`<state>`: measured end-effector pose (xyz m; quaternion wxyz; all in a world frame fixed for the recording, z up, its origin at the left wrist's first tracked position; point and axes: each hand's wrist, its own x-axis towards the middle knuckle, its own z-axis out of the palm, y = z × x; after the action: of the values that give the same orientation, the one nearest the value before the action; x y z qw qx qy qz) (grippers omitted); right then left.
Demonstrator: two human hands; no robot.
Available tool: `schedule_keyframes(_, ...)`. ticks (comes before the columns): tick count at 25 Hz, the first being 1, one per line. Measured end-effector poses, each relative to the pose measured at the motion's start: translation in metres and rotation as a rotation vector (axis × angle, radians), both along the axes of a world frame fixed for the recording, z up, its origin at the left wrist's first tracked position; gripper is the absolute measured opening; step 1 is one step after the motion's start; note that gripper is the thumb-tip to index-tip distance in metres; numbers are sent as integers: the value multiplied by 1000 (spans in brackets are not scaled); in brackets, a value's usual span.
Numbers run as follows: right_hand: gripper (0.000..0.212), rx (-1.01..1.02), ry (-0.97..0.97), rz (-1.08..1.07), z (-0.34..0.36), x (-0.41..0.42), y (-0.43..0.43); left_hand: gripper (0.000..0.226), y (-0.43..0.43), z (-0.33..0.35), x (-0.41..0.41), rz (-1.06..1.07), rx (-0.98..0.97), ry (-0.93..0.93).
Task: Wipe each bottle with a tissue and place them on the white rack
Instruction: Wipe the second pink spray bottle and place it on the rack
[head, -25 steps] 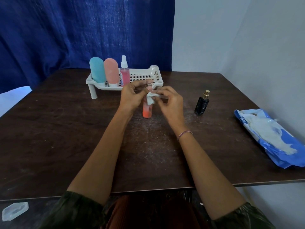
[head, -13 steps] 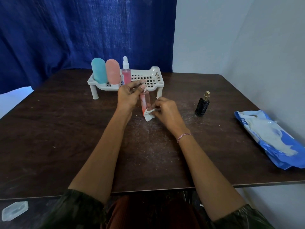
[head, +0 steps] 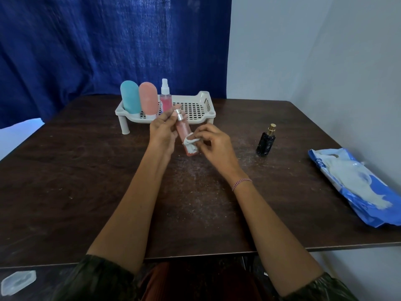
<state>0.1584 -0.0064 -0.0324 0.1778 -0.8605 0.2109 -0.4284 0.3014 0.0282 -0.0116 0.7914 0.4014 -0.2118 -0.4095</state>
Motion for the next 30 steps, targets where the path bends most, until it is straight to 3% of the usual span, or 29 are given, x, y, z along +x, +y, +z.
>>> schedule_keyframes(7,27,128,-2,100,-1,0,1,24,4,4,8,113,-137,477)
schedule_keyframes(10,29,191,-31,109,-1,1,1,24,6,4,8,123,-124,559)
schedule_keyframes(12,28,192,-79,92,0,1,2,28,7,5,4,106,-104,529)
schedule_keyframes(17,22,295,-361,-18,2,-1,0,22,11,14,-14,-157,-88,124)
schedule_keyframes(20,22,342,-407,-59,2,-2,-2,23,11,11,-15,-185,-27,11)
schedule_keyframes(26,37,377,-405,57,3,-1,-2,13,8,6,-12,-156,-11,185)
schedule_keyframes(30,35,365,-429,90,3,-5,-7,20,10,6,-18,-223,4,164)
